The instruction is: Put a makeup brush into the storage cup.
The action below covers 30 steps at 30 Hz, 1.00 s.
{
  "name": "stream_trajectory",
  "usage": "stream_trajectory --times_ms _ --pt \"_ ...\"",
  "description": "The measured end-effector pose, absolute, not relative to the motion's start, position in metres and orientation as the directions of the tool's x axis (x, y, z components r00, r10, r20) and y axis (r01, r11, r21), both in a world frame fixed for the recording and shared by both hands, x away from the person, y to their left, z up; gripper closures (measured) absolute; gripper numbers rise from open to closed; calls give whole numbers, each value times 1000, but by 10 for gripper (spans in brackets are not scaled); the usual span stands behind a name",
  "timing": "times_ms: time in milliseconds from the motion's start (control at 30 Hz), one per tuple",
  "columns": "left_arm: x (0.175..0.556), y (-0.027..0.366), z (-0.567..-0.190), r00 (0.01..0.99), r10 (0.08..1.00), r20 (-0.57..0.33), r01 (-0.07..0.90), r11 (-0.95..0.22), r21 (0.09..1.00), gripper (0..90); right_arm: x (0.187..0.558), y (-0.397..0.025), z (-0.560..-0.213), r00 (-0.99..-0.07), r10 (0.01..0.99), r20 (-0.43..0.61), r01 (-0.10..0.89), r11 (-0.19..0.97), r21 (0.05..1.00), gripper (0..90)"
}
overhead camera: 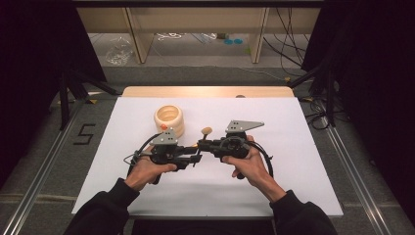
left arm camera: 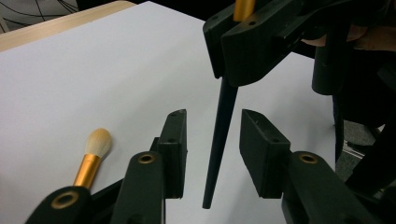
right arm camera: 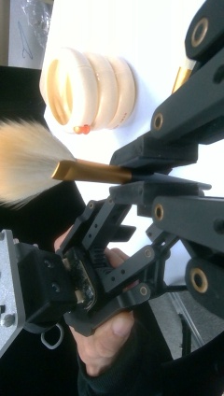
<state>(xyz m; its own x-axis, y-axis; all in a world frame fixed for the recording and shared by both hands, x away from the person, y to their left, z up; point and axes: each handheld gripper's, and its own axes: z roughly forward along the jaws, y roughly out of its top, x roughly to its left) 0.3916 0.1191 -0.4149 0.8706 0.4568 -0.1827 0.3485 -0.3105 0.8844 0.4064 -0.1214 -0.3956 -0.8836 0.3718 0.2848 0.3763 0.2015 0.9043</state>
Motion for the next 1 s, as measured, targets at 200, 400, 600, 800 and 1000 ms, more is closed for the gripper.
stream_trajectory --times_ms 200,400,600,800,1000 --pt "391 118 -415 875 442 -195 352 -307 884 645 406 -120 -396 -885 375 276 371 210 905 833" --pt "391 117 -415 876 438 -200 354 -304 884 662 406 -118 -396 -888 364 281 370 205 906 833" --pt "391 116 -415 878 433 -205 355 -299 886 680 405 -118 -395 -887 369 276 370 215 904 833" --pt "392 117 -414 874 432 -220 364 -285 887 702 405 -117 -396 -890 356 283 371 210 904 833" --pt "393 118 -414 872 428 -236 375 -276 885 750 406 -117 -397 -890 356 285 373 209 904 833"
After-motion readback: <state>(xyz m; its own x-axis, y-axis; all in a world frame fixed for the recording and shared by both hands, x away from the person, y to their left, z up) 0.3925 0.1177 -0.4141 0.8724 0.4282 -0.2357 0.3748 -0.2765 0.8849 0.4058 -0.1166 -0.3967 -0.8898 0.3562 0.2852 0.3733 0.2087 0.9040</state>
